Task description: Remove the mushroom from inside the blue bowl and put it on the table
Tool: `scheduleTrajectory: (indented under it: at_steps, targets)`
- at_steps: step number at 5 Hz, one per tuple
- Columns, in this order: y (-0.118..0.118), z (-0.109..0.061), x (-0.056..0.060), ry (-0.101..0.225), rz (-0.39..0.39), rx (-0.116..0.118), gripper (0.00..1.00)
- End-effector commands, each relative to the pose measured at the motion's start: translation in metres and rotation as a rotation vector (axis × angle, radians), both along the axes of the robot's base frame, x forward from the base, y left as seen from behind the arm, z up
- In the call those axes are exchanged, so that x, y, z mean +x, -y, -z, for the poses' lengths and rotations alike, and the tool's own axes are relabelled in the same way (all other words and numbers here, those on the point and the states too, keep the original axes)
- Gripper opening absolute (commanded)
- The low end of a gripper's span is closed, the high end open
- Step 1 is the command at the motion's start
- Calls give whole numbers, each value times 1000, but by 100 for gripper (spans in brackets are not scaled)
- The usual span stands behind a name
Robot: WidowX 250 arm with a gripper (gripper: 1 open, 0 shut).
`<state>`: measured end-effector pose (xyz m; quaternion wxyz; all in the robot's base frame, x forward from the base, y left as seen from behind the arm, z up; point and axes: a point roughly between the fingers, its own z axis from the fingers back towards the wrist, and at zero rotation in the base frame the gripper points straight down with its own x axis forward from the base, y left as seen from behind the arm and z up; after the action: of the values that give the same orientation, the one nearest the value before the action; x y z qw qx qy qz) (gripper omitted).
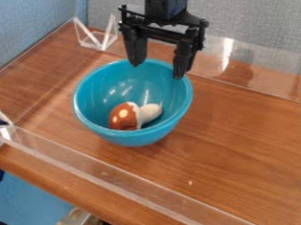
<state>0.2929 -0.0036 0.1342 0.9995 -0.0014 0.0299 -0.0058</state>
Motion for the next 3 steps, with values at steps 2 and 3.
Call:
scheduleTrajectory:
  at_steps: [2, 3]
  targets:
    - [-18, 16, -8, -35, 6, 13, 100]
    - [-34, 25, -13, -46, 3, 20, 100]
